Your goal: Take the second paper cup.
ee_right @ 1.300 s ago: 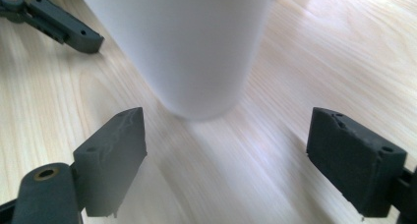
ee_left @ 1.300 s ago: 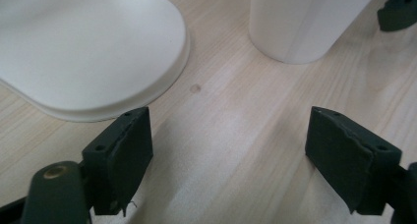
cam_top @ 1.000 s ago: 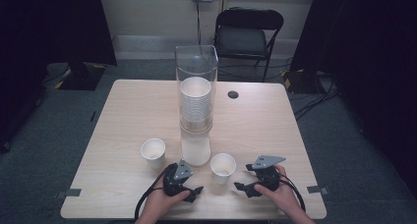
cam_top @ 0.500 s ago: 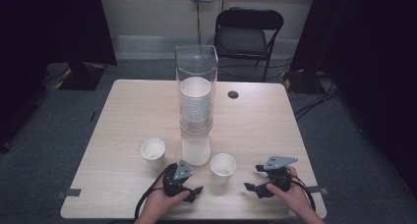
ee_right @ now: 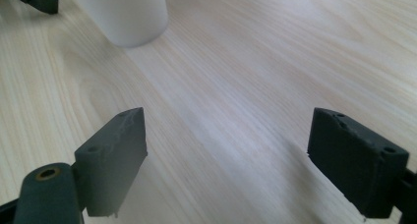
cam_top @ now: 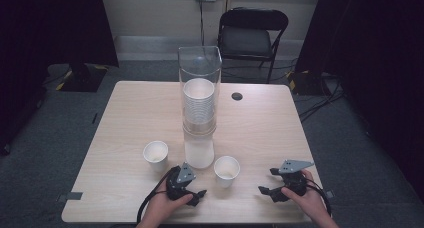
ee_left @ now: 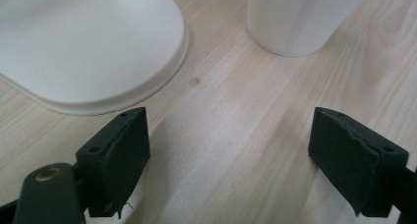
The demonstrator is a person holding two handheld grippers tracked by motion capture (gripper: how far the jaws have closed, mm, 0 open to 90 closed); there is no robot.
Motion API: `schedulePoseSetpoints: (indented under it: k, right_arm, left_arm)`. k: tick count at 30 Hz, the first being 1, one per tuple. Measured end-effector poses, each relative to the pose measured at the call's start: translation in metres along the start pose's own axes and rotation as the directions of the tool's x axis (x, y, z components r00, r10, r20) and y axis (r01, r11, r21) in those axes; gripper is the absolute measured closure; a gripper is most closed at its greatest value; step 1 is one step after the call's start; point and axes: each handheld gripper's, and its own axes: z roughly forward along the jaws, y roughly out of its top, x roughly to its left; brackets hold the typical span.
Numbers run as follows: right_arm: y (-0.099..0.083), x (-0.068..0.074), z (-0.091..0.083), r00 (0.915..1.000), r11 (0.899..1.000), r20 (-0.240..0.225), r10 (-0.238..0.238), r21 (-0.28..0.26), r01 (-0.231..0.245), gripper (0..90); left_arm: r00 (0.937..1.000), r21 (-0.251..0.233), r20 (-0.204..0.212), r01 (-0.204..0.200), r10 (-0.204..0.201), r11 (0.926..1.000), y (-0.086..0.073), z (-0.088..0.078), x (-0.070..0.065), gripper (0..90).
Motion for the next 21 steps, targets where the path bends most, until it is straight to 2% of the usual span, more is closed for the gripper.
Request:
schedulePoseSetpoints:
  k: [2,5,21]
  right_arm:
    - [-0.003,-0.002,-0.003,0.9999,1.0,0.012,-0.001,0.001,0.001,14.6]
    - [-0.006,-0.005,-0.005,0.9998,1.0,0.004,0.021,-0.008,-0.021,14.6]
    - [-0.024,-0.018,-0.016,0.9989,0.999,0.028,0.038,0.006,-0.038,14.6]
  left_arm:
    - [1.0,-0.001,0.0,0.001,-0.001,1.0,0.0,0.0,0.0,15.3]
    - [1.0,0.0,0.0,0.0,0.0,1.0,0.0,0.0,0.0,15.4]
    - [1.0,0.0,0.0,0.0,0.0,1.0,0.0,0.0,0.0,15.4]
